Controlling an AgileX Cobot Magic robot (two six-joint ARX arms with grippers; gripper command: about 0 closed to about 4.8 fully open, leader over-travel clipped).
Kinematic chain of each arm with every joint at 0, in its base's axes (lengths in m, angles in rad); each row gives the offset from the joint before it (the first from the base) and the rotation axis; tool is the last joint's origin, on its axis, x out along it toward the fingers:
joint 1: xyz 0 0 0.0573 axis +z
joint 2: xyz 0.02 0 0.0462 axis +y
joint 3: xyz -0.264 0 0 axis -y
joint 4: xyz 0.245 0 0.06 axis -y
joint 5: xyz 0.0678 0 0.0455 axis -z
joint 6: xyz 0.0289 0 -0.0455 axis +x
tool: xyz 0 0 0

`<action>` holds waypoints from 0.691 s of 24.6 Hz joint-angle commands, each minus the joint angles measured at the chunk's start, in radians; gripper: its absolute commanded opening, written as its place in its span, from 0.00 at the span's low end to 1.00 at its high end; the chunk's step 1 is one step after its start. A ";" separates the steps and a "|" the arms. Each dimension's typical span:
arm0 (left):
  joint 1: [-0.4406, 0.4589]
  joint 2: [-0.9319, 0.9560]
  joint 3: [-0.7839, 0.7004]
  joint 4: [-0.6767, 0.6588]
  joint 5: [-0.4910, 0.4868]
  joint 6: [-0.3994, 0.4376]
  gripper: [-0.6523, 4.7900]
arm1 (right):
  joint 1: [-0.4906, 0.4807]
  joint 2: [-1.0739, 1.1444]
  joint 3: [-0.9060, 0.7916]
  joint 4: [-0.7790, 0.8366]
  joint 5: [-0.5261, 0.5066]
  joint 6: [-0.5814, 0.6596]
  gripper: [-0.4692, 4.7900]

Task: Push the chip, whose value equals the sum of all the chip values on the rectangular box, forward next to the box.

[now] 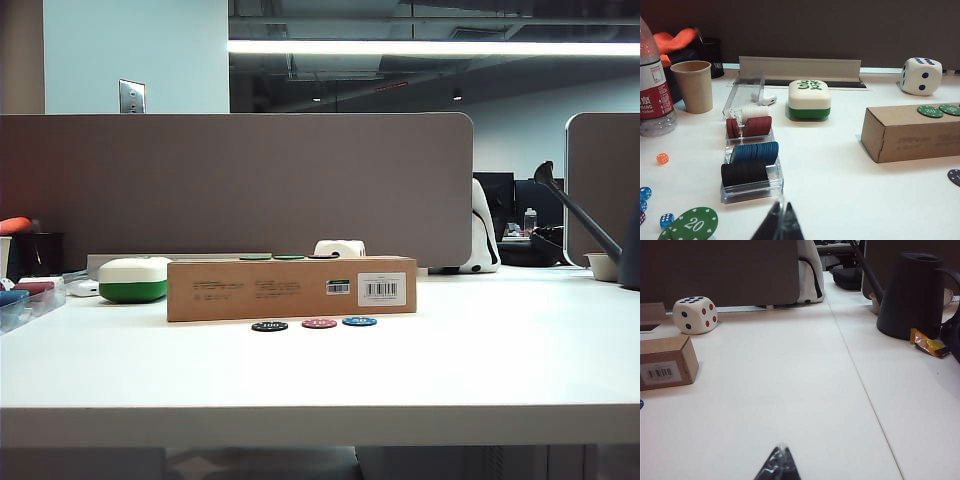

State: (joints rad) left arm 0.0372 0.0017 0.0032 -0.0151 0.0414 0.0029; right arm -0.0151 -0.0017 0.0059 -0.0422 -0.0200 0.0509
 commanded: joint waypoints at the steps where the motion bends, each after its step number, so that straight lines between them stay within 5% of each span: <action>1: 0.000 0.001 0.005 0.009 0.000 -0.003 0.11 | 0.000 0.000 -0.005 0.016 -0.001 0.002 0.08; 17: -0.001 0.002 0.044 -0.007 0.003 -0.003 0.11 | 0.000 0.000 -0.005 0.016 -0.005 0.002 0.08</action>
State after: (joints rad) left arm 0.0368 0.0032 0.0216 -0.0288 0.0414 0.0029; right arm -0.0151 -0.0017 0.0059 -0.0422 -0.0219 0.0509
